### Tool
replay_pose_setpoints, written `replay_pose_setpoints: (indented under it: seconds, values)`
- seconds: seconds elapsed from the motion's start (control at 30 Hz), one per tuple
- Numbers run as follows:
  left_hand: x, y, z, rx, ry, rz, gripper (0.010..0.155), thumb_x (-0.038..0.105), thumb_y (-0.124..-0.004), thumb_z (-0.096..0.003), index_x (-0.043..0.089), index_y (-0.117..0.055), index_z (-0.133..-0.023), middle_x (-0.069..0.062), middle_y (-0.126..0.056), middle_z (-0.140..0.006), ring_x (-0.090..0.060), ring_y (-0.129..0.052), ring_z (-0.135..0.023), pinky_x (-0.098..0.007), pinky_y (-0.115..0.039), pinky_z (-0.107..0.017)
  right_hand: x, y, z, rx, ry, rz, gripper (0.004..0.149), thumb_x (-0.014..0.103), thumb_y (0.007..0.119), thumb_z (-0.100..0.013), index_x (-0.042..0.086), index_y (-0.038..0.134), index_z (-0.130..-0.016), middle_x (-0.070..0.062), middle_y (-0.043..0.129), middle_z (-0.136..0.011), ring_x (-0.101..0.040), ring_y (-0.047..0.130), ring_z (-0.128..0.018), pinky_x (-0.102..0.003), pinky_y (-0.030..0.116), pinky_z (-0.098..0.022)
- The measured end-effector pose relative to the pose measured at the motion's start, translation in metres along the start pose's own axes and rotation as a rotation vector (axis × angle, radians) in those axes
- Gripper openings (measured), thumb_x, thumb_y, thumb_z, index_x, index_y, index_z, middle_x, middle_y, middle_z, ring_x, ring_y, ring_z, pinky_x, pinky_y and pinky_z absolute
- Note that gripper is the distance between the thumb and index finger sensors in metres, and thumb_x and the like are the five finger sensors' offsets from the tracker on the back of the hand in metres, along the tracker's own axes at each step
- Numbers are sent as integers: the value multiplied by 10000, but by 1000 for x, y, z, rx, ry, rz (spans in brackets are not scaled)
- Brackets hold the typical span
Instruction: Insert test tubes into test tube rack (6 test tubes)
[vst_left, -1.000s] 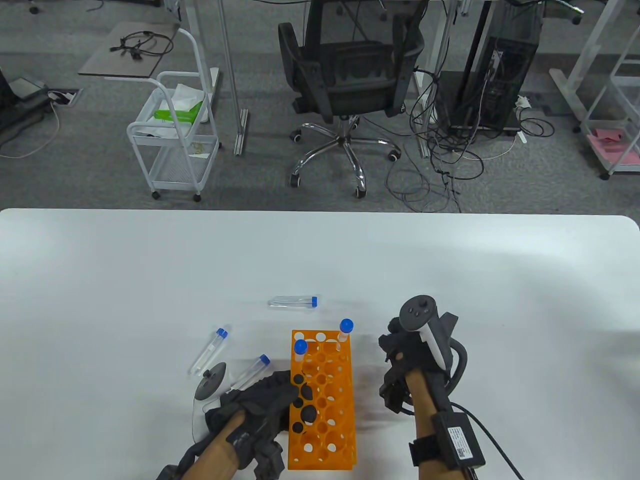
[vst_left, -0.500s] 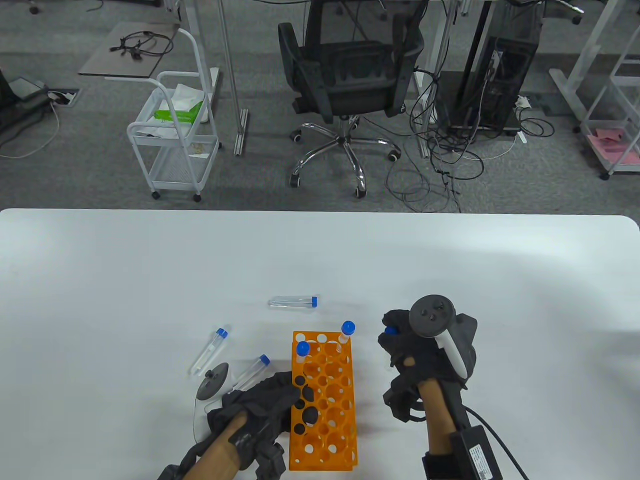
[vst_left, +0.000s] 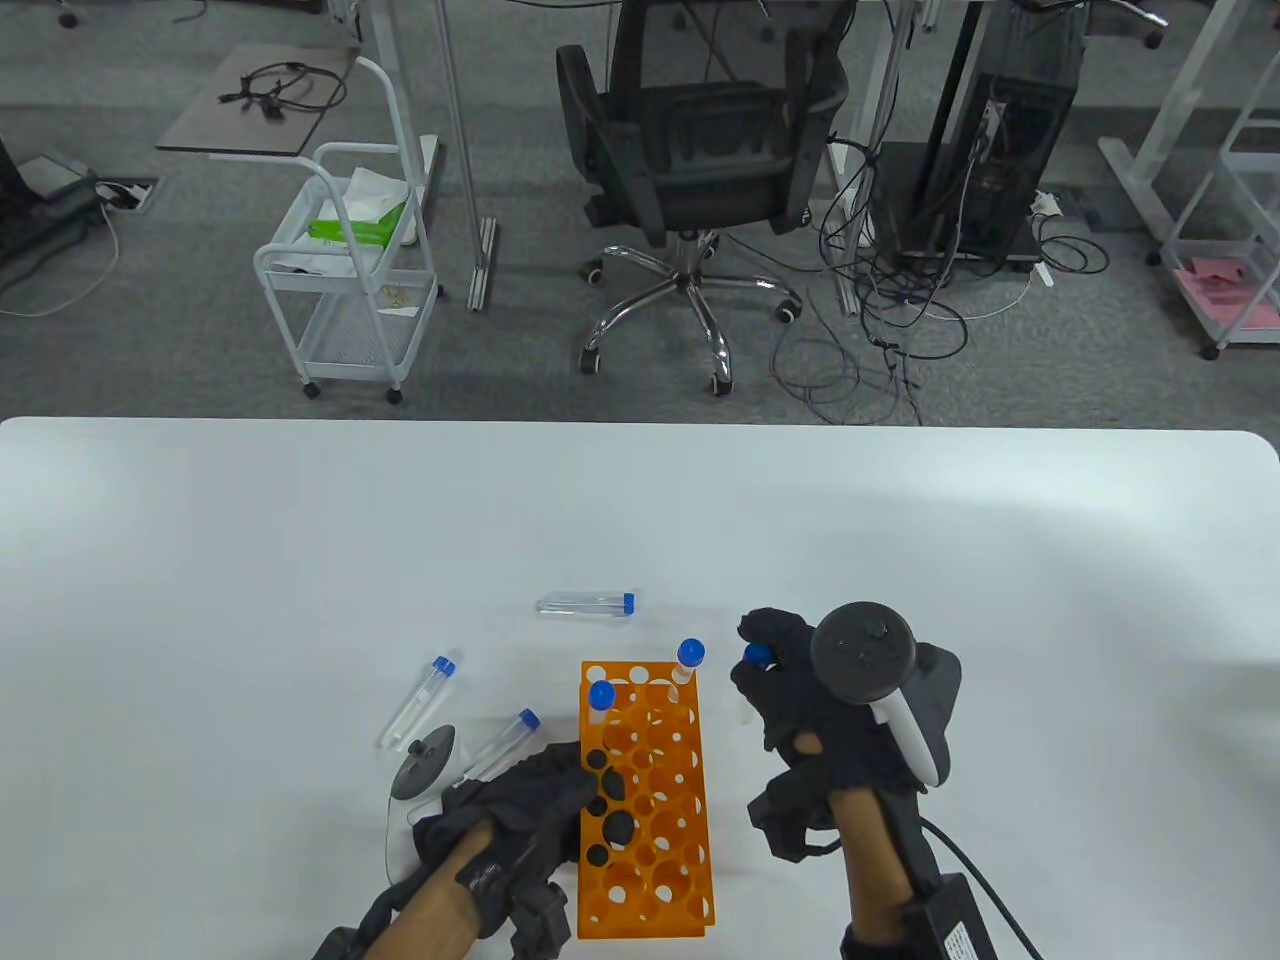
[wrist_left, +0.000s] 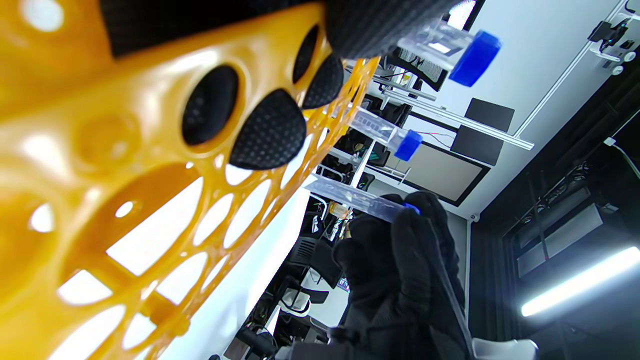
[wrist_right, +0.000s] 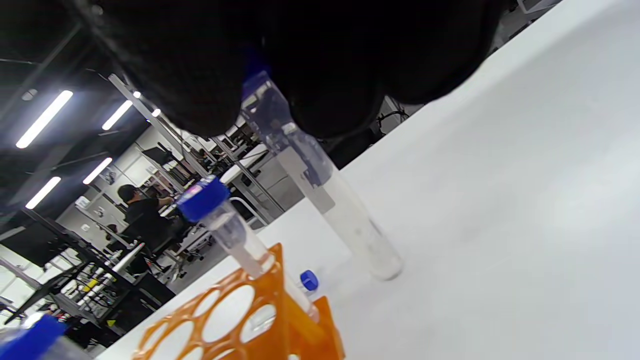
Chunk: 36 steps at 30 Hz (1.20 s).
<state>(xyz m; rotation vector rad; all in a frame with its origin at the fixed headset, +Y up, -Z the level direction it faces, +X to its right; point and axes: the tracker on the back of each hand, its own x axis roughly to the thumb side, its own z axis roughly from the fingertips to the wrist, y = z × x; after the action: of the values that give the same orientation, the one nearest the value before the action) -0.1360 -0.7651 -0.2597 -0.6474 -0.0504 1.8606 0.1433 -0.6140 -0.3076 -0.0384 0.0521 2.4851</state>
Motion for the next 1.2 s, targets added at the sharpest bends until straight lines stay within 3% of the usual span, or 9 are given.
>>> replay_pose_setpoints:
  seconds: [0.47, 1.2]
  values:
    - [1, 2, 0, 11, -4, 8, 490, 246, -690, -468, 70, -560, -907, -174, -816, -806, -246, -1034, -574, -349, -934, -337, 21, -11, 20, 21, -114, -75, 562, 423, 911, -423, 303, 709, -933, 8, 848, -926, -185, 976, -670, -459, 820, -530]
    - [2, 3, 0, -1, -12, 4, 491, 248, -690, -469, 71, -558, -908, -173, -814, -808, -248, -1032, -575, -348, -933, -338, 34, 9, 22, 134, -174, -30, 563, 411, 905, -434, 308, 695, -946, 12, 831, -950, -194, 966, -702, -469, 809, -543]
